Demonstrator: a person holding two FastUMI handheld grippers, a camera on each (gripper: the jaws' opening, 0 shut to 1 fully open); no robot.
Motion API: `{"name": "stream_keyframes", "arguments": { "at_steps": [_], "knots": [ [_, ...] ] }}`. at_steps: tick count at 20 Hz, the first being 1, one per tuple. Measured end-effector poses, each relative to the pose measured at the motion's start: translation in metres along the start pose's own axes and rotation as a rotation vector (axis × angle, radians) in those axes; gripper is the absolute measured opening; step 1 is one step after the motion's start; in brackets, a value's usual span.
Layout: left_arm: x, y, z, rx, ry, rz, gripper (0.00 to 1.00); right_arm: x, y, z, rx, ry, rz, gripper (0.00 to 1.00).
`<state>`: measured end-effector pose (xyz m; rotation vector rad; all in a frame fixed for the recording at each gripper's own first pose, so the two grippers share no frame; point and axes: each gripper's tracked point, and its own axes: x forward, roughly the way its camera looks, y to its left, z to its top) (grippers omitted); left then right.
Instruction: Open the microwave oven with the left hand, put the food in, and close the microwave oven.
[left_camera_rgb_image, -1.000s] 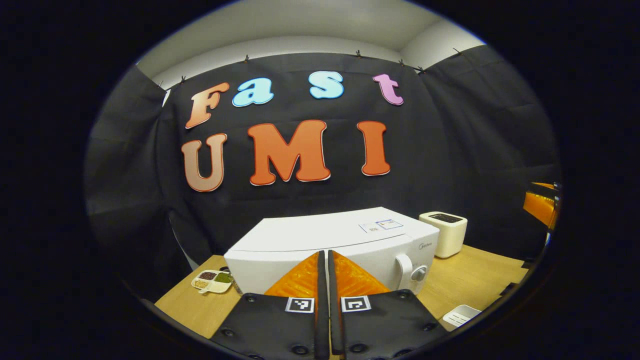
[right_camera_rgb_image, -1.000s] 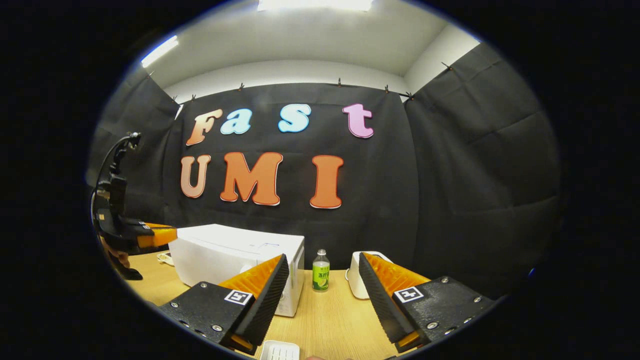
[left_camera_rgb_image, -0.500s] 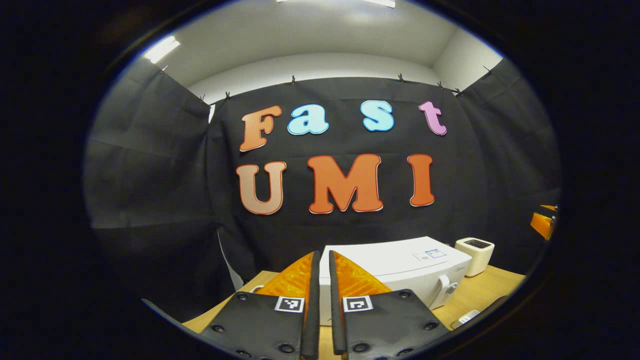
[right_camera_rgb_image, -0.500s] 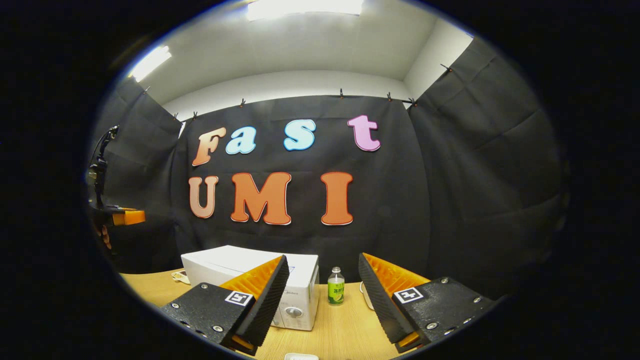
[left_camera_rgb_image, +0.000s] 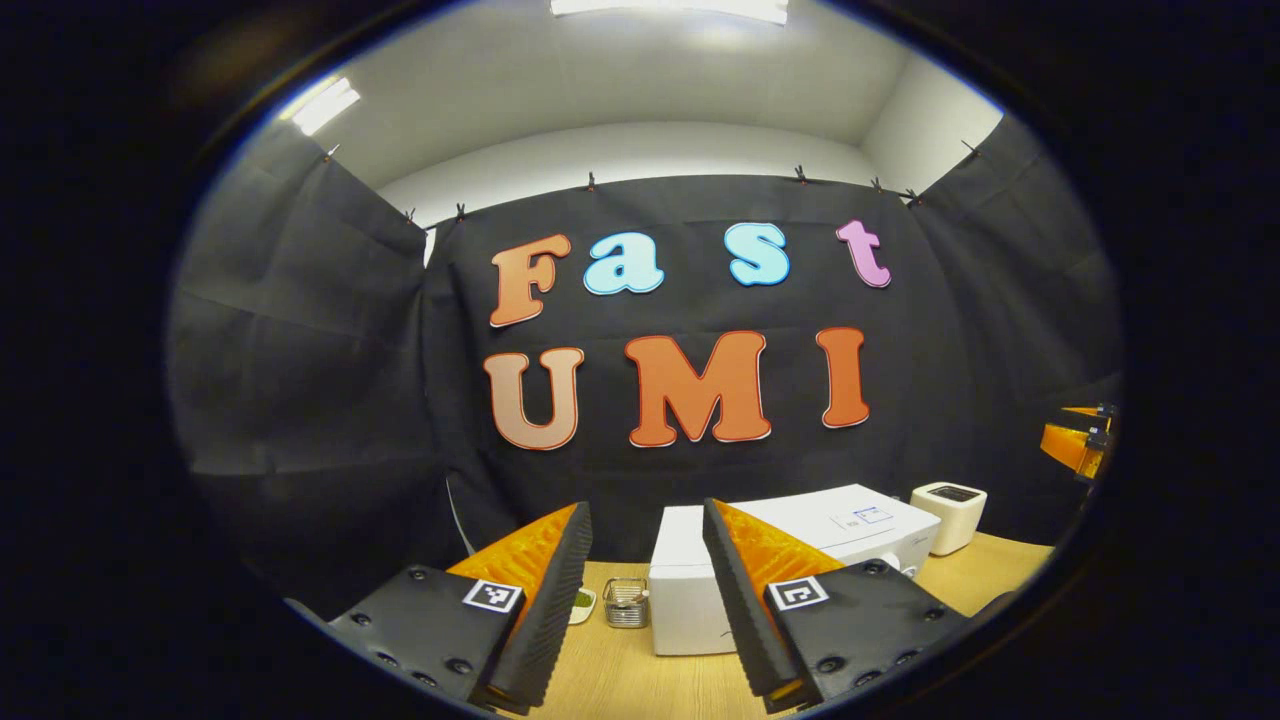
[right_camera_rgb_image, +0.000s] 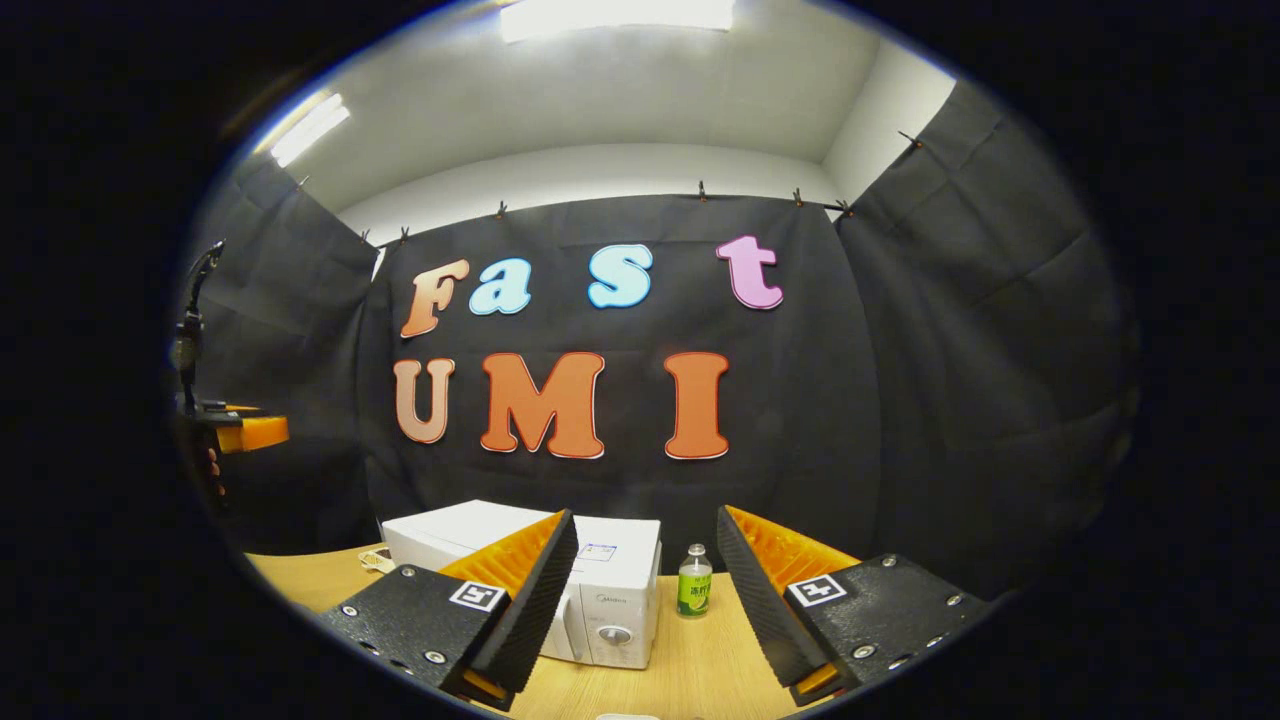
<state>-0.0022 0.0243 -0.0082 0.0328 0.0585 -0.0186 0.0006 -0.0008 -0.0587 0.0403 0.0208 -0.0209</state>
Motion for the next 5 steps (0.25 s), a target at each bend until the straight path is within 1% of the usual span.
{"name": "stream_keyframes", "arguments": {
  "at_steps": [2, 4, 5],
  "knots": [
    [-0.0021, 0.0043, 0.0041, 0.001, -0.006, 0.003, 0.83, 0.0021, 0.0074, 0.0046, 0.019, 0.001, 0.011, 0.87],
    [-0.0027, 0.0093, 0.0072, -0.004, -0.007, 0.01, 0.94, 0.0047, 0.0113, 0.0002, -0.021, 0.041, 0.007, 0.87],
    [-0.0051, 0.0109, 0.008, -0.005, -0.009, 0.014, 0.94, 0.0064, 0.0121, 0.0054, -0.052, 0.028, 0.006, 0.88]
  ]
}}
